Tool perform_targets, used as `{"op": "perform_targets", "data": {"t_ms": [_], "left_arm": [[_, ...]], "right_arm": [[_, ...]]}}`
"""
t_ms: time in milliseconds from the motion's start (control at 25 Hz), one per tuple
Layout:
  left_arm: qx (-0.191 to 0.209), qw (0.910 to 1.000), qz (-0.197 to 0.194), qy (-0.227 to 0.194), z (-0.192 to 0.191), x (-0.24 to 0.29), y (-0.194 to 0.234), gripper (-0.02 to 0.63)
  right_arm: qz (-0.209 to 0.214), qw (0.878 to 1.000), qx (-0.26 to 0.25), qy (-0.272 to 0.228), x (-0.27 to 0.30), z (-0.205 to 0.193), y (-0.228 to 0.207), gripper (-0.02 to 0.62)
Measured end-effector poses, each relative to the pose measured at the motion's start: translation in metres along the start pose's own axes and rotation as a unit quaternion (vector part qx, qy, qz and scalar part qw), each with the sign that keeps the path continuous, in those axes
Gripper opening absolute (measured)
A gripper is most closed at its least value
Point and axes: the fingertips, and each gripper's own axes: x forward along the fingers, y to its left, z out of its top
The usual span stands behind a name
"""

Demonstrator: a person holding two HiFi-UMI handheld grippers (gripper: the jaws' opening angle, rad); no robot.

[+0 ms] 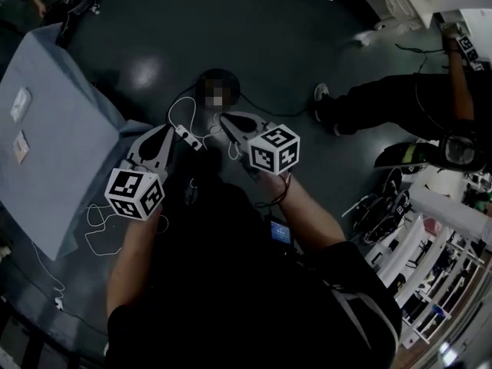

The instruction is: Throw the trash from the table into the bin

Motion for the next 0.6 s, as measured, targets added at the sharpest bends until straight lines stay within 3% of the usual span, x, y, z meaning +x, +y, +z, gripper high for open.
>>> {"op": "perform_targets", "data": {"t_ms": [360,600], "left_arm": [[0.005,0.9979,0.030,-0.057,0.020,-0.129,0.041,0.012],[0.004,0.9919,0.062,-0.111,0.036,-0.217,0.080,0.012]], "right_arm": [[0.045,0.997,-0.056,-0.015,0.057,0.032,0.131,0.003],[0.096,0.989,-0.112,-0.012,0.103,0.046,0.235,0.003]]}}
